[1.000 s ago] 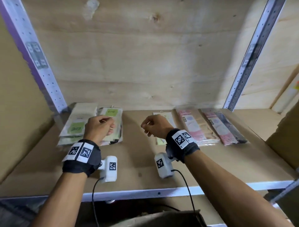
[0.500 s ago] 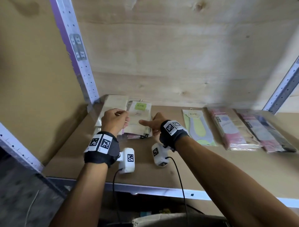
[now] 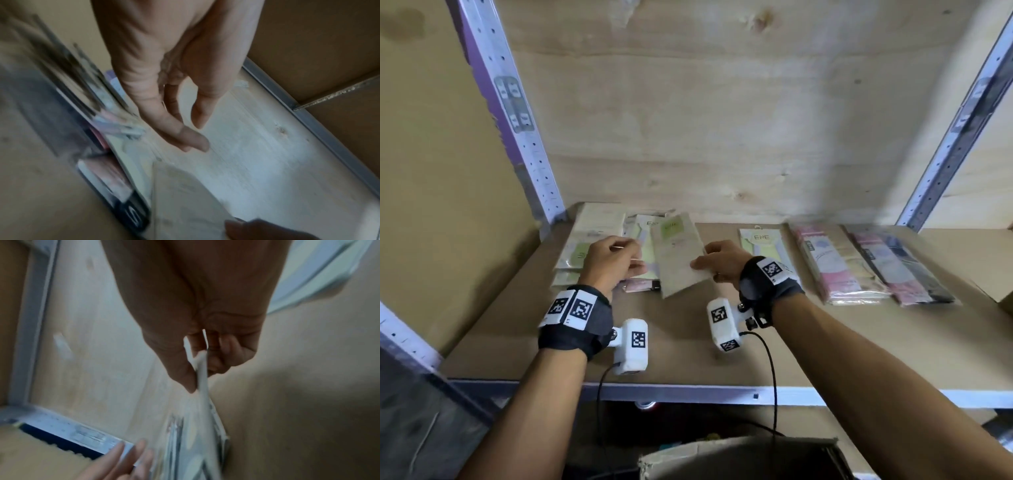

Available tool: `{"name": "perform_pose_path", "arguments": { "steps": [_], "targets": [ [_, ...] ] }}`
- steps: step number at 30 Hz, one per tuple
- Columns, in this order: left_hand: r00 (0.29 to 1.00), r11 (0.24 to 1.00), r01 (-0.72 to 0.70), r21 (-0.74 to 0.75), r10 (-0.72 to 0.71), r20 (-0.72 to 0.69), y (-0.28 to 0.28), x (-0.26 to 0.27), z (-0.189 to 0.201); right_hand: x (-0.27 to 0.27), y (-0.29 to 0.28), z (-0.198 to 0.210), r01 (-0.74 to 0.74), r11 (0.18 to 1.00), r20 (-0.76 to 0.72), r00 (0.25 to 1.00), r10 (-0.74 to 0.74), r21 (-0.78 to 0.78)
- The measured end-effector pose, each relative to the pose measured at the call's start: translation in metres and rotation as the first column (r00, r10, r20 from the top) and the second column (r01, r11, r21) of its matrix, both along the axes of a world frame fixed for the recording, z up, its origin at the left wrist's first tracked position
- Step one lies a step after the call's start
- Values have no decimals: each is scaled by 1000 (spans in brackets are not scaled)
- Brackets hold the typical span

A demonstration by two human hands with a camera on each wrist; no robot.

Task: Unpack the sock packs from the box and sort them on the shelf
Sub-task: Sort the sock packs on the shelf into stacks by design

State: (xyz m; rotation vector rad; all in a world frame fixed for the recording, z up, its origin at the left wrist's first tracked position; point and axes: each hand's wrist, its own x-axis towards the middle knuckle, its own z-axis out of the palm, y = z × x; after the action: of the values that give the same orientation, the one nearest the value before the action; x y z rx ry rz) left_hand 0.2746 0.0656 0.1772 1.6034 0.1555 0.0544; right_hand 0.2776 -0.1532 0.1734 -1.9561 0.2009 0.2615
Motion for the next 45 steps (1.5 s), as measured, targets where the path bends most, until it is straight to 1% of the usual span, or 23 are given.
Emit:
{"name": "perform_pose_path", "arguments": {
  "steps": [2, 3, 5, 7, 9, 11, 12, 13, 14, 16, 17, 19, 20, 22, 24, 25, 26, 29, 33, 36, 39, 41, 45],
  "targets": [
    [991, 987, 119, -113, -125, -56, -12, -6, 4, -24, -19, 8, 38, 995, 80, 996, -45, 89],
    [977, 968, 192, -165, -205, -66, -20, -9, 7, -36, -29, 12, 51, 997, 135, 989, -58, 52],
    [937, 908, 314, -279, -344, -64, -32, -17, 11, -58, -44, 20, 69, 984, 270, 963, -24, -162],
    [886, 830, 405, -383, -460, -60, -43, -23, 13, -83, -56, 25, 99, 917, 423, 903, 81, -386],
    [841, 757, 467, -457, -540, -35, -52, -28, 15, -108, -63, 27, 114, 829, 528, 815, 237, -548],
    [823, 728, 501, -468, -568, -3, -58, -33, 14, -127, -66, 26, 116, 754, 550, 756, 355, -647],
    [831, 736, 498, -459, -557, 9, -61, -35, 13, -134, -67, 25, 114, 711, 527, 753, 394, -694],
    [847, 754, 480, -449, -531, 14, -63, -38, 11, -139, -69, 25, 94, 677, 481, 774, 412, -730],
    [865, 773, 456, -440, -501, 16, -64, -40, 8, -143, -71, 25, 49, 668, 423, 808, 411, -742],
    [886, 806, 426, -411, -463, 11, -67, -44, 3, -148, -80, 25, -37, 742, 359, 858, 367, -669],
    [888, 814, 426, -396, -461, 9, -69, -46, 1, -148, -86, 24, -22, 787, 389, 860, 329, -616],
    [884, 819, 435, -374, -468, 3, -73, -52, -2, -148, -100, 21, 96, 853, 476, 859, 190, -514],
    [884, 824, 438, -361, -468, 3, -76, -55, -3, -146, -107, 19, 147, 874, 483, 868, 110, -463],
    [888, 834, 432, -344, -459, 3, -80, -59, -3, -143, -119, 13, 146, 925, 384, 923, 0, -350],
    [902, 845, 406, -347, -432, 5, -85, -62, -4, -143, -124, 5, 76, 982, 244, 969, -32, -174],
    [912, 855, 387, -347, -411, 3, -88, -64, -6, -144, -123, 1, 62, 993, 211, 977, -40, -101],
    [923, 868, 361, -342, -385, -3, -91, -65, -7, -144, -122, -2, 69, 995, 206, 977, -52, -76],
    [957, 918, 273, -287, -290, -17, -104, -65, -13, -140, -111, -8, 108, 986, 282, 957, -70, -124],
    [982, 980, 188, -67, -190, -15, -117, -62, -19, -138, -92, -12, 148, 975, 406, 911, -69, -167],
    [985, 983, 170, 72, -172, 27, -119, -61, -19, -139, -84, -13, 137, 977, 408, 911, -61, -161],
    [984, 982, 165, 97, -170, 50, -116, -60, -16, -139, -81, -15, 111, 978, 433, 901, -24, -178],
    [982, 980, 164, 113, -174, 77, -118, -62, -15, -137, -81, -15, 168, 971, 488, 870, -66, -168],
    [979, 957, 111, 267, -152, 139, -129, -75, -19, -134, -80, -16, 288, 953, 547, 815, -189, -100]
  ]
}}
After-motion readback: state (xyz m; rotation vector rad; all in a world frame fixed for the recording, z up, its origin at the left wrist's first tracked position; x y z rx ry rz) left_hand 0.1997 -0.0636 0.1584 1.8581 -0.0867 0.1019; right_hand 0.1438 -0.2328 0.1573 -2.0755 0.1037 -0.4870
